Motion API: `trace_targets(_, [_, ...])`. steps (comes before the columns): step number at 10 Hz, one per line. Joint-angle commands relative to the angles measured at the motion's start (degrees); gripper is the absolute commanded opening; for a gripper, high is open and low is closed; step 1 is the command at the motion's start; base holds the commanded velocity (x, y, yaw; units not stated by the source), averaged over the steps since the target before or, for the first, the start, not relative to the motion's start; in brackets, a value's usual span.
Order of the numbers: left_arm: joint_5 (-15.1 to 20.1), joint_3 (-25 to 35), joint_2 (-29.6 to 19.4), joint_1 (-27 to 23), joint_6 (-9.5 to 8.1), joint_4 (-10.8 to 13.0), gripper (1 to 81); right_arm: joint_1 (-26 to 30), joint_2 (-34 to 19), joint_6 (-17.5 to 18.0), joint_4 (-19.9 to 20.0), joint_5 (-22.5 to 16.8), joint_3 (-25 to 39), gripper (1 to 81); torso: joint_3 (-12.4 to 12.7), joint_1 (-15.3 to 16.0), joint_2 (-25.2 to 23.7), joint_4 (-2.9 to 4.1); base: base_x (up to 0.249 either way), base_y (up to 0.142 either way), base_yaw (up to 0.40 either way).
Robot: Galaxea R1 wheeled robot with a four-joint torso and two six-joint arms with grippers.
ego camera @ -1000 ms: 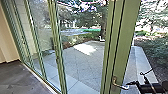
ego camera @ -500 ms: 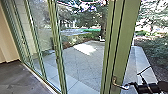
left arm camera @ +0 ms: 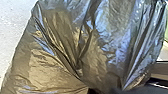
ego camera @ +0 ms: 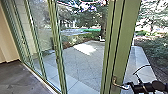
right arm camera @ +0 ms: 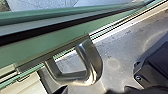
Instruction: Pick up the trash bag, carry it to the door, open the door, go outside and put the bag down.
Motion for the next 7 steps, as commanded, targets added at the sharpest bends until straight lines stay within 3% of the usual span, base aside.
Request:
trace_targets(1, [3.4,0.1,-0.4,-2.9,0.25,-0.8,1.0,8.4,0.5,3.0,-0.4,-1.5,-2.7,81.1,0.0,0.0,0.0,0.00,0.000,0.000,0.000])
trace_targets(7, [3.5,0.1,-0.8,-2.9,0.25,-0.8,1.0,7.7,7.0,7.4,-1.2,-3.6,-9.2,81.1,0.0,0.0,0.0,0.00,0.000,0.000,0.000])
